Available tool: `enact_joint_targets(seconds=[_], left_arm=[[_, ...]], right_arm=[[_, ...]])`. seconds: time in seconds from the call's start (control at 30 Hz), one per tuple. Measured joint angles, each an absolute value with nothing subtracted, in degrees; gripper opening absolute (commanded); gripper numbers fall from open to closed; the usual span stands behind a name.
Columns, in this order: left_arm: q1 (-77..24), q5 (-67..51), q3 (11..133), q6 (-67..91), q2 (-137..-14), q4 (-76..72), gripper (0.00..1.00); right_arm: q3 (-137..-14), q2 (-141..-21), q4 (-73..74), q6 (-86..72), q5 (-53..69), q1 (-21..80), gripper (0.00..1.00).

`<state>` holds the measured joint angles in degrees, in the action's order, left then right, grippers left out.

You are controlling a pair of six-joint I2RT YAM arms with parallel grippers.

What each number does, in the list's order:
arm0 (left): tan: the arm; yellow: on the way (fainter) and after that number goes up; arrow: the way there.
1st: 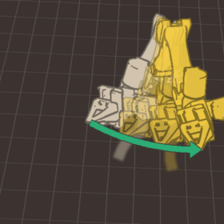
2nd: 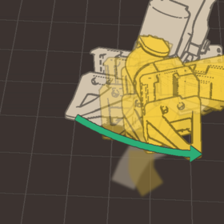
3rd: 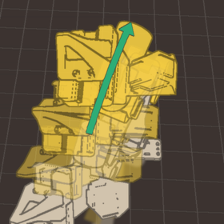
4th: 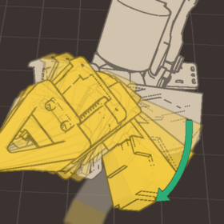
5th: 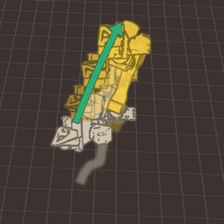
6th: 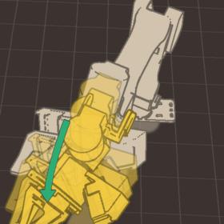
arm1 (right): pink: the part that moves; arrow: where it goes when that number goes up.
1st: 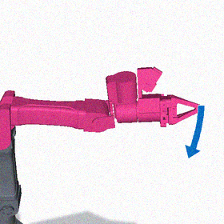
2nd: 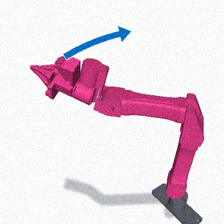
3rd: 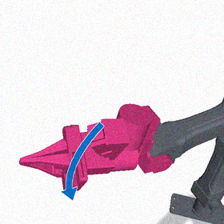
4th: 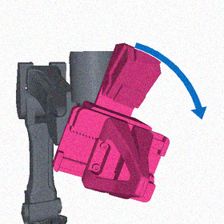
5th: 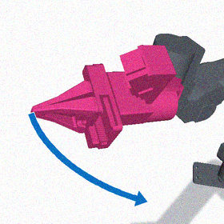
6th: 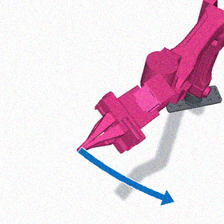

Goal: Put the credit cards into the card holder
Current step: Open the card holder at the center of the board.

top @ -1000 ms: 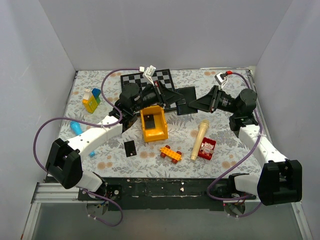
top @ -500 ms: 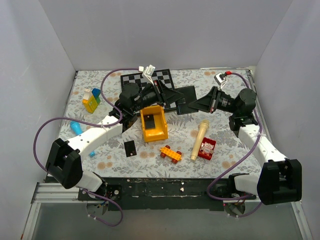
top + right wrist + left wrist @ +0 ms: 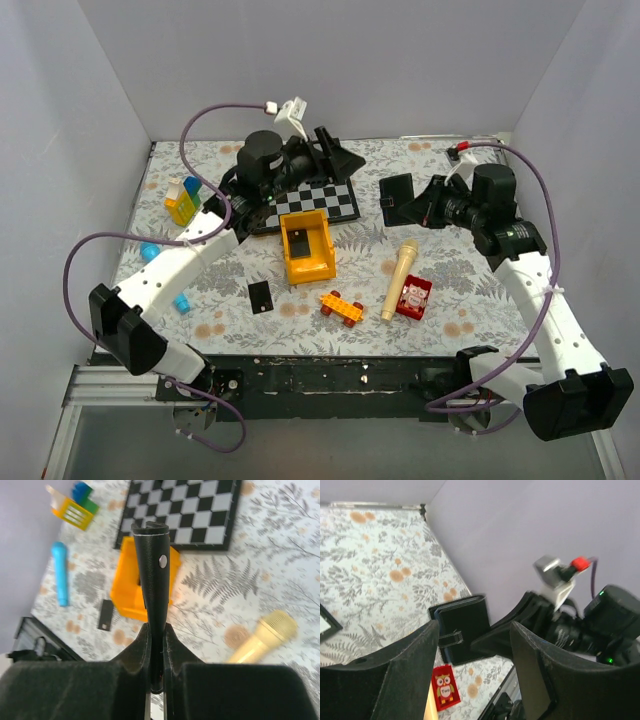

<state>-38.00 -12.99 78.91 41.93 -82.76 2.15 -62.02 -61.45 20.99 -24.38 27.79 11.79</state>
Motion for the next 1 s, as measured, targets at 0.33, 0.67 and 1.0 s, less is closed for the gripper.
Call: enact_joint_targets(seconds=[0.33,0.67,1.0], left_arm=[[-41.76,-9.87,103.66,39.99,-95.35,23.14,0.57],[-41.91,-16.03,108.95,44.77,-103.53,34.65,0.58],[-42.19,-23.14,111.18,49.84,-103.5,33.89,0.66]], right_arm=[[-61.63,-57.19,30.98,-13.65,0.19,25.69,0.01],[-58.26,-50.15,28.08,-7.2,-10.2,30.0,0.01],[-57.04,-50.13,25.3,-2.42,-13.74,36.88,0.01]])
